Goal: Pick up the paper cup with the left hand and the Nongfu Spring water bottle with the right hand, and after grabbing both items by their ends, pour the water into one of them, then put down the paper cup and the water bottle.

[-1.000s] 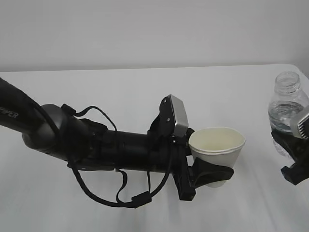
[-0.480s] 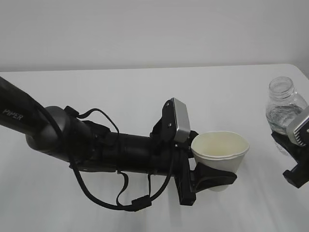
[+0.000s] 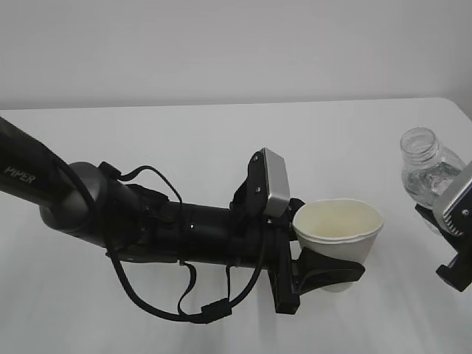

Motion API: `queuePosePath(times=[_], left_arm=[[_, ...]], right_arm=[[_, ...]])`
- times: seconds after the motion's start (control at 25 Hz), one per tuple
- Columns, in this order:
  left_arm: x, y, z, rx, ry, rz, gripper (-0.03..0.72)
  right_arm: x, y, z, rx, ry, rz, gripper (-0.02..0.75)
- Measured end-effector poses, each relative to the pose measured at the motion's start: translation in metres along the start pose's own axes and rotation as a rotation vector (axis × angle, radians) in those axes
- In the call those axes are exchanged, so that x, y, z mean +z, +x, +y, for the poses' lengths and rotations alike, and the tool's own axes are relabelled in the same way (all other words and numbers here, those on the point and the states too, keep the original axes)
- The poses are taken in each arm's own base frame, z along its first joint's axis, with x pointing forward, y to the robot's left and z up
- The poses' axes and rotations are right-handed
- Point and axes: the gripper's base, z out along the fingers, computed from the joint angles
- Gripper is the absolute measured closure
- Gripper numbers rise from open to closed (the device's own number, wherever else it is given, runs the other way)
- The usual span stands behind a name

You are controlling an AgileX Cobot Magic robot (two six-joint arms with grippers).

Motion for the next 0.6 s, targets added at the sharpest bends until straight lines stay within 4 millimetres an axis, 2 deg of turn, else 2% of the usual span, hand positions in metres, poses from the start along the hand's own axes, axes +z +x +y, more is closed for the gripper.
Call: queuePosePath(times=[0.6], left_arm=[[0.0001,0.0027,-0.0031,0.006,0.037,0.033,0.293]], right_arm=[[0.0000,-0.0005,-0.0004,-0.165,0.004,-0.005,0.382]])
